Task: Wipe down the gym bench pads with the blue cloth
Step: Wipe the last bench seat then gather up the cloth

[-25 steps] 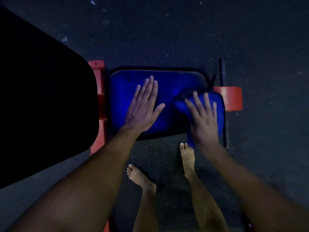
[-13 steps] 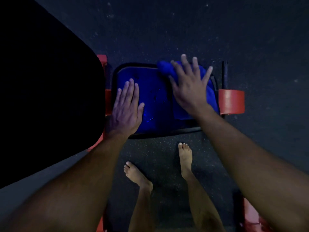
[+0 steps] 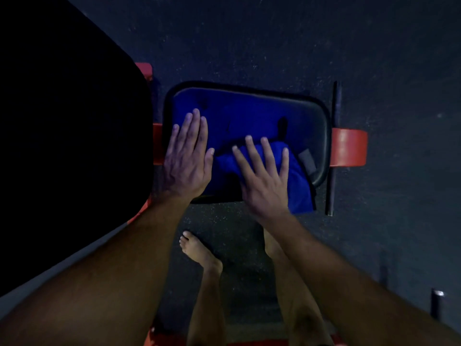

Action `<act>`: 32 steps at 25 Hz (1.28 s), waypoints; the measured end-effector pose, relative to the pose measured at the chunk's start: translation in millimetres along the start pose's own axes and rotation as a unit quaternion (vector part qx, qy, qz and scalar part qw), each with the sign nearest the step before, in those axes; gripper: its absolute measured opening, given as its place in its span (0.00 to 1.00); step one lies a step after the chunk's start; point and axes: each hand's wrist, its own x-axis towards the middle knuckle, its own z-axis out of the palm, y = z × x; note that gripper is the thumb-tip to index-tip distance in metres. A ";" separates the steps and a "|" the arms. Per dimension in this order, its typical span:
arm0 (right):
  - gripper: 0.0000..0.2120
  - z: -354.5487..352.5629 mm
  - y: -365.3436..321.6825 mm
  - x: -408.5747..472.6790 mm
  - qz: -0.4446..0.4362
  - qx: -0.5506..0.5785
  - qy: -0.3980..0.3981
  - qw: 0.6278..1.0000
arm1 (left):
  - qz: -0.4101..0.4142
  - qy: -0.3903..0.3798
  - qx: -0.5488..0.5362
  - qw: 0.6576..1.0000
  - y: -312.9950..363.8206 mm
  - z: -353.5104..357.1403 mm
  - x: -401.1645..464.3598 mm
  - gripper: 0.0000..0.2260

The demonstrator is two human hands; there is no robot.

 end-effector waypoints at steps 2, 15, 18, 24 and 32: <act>0.28 -8.9 9.2 55.0 0.023 0.004 0.021 0.999 | -0.006 -0.004 0.005 1.000 -0.7 -0.6 0.2 0.28; 0.35 0.3 -15.3 -9.8 0.020 0.026 0.026 0.999 | -0.003 -0.005 -0.018 1.000 0.5 -3.1 -0.1 0.28; 0.35 5.8 -13.4 -19.3 0.000 0.026 0.004 1.000 | 0.002 -0.001 -0.011 1.000 0.4 -2.0 0.8 0.28; 0.25 -23.8 10.0 138.6 0.046 0.050 0.035 0.997 | -0.005 0.002 -0.019 1.000 1.5 -1.5 1.3 0.29; 0.29 7.6 -8.0 -2.4 -0.072 0.094 0.074 0.990 | -0.026 -0.148 -0.005 0.989 9.2 -54.2 4.1 0.33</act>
